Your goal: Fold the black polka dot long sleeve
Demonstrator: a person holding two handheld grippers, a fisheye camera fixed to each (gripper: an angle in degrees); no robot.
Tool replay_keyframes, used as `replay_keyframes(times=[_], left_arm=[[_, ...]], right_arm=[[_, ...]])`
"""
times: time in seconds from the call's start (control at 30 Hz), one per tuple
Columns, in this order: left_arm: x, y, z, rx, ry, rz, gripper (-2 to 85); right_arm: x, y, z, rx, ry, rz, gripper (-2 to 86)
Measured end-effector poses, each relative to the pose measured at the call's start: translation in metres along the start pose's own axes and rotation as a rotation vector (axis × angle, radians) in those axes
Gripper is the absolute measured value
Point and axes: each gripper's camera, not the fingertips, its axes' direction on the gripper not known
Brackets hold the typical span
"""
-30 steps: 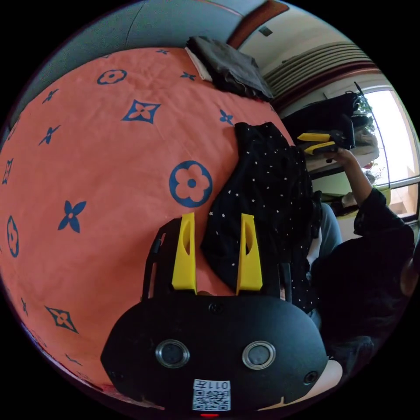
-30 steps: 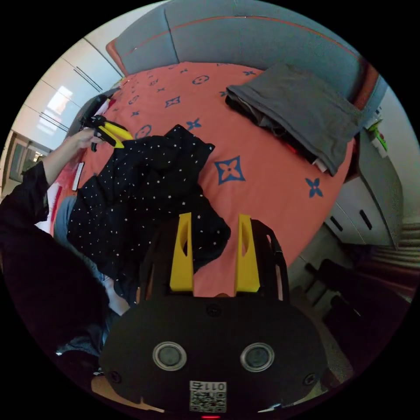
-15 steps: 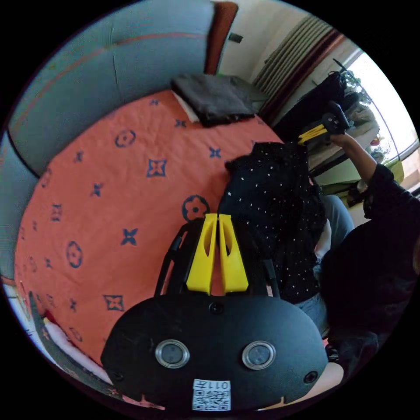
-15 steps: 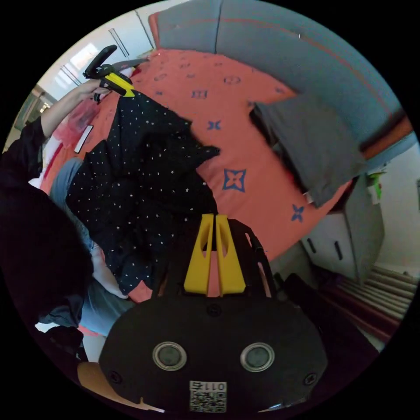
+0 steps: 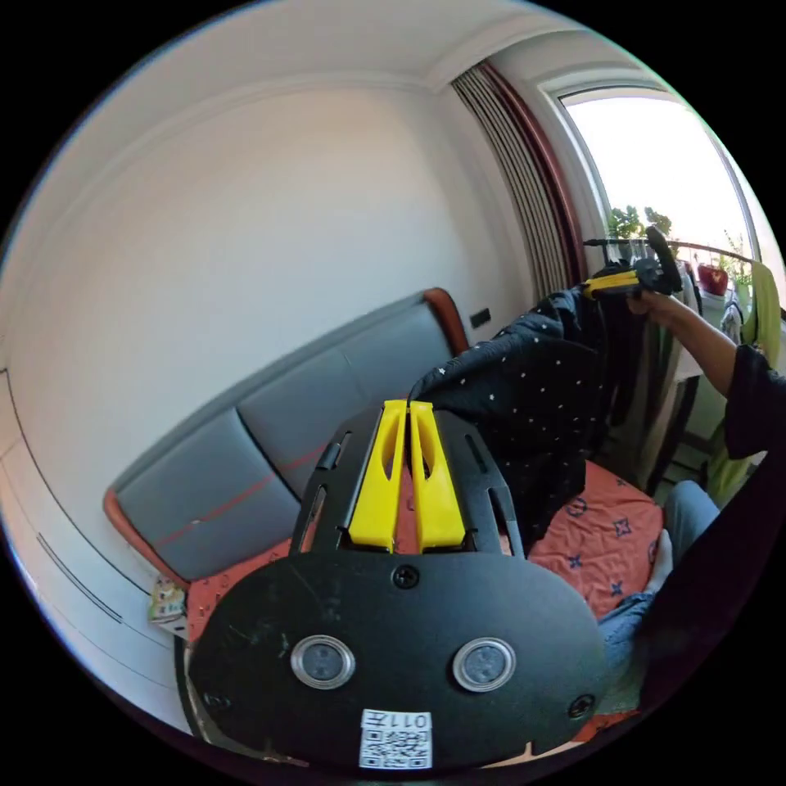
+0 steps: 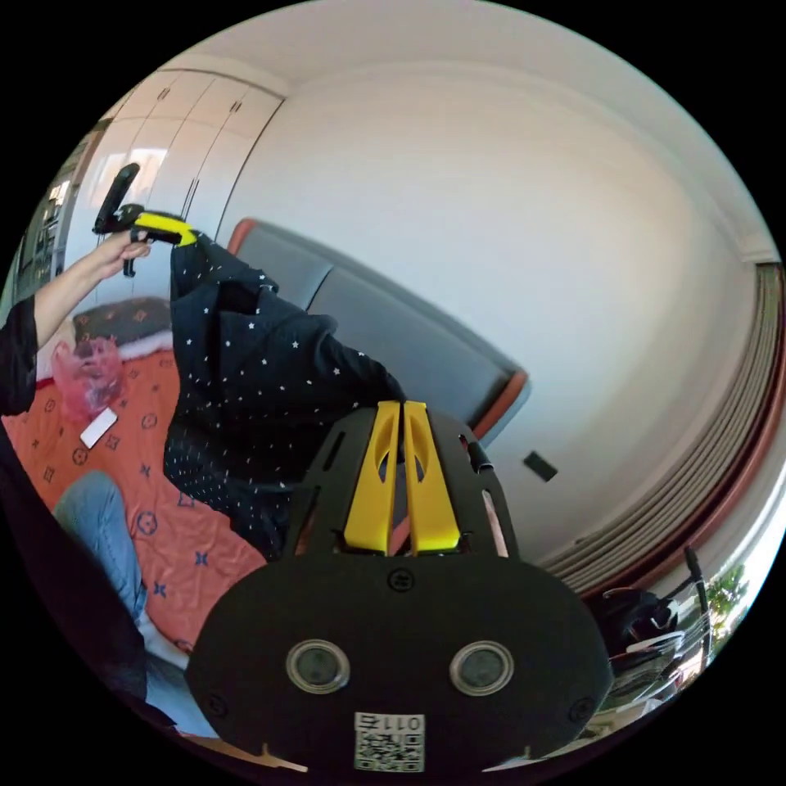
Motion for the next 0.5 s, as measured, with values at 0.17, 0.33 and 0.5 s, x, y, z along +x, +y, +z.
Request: replay_keyframes(times=[0.17,0.33,0.5], left_arm=[[0.005,-0.059,-0.08,-0.009,-0.1,0.064,-0.4],[0.024,-0.076,-0.129,-0.081,-0.123,0.172,-0.4],[0.037,-0.084,-0.201,-0.01,-0.121,0.199,-0.4]], right_arm=[[0.002,-0.041,-0.061,-0.046,0.033,-0.067,1.1],[-0.013,-0.044,-0.103,-0.083,0.039,-0.157,1.1],[-0.03,-0.039,-0.165,0.01,0.036,-0.215,1.1]])
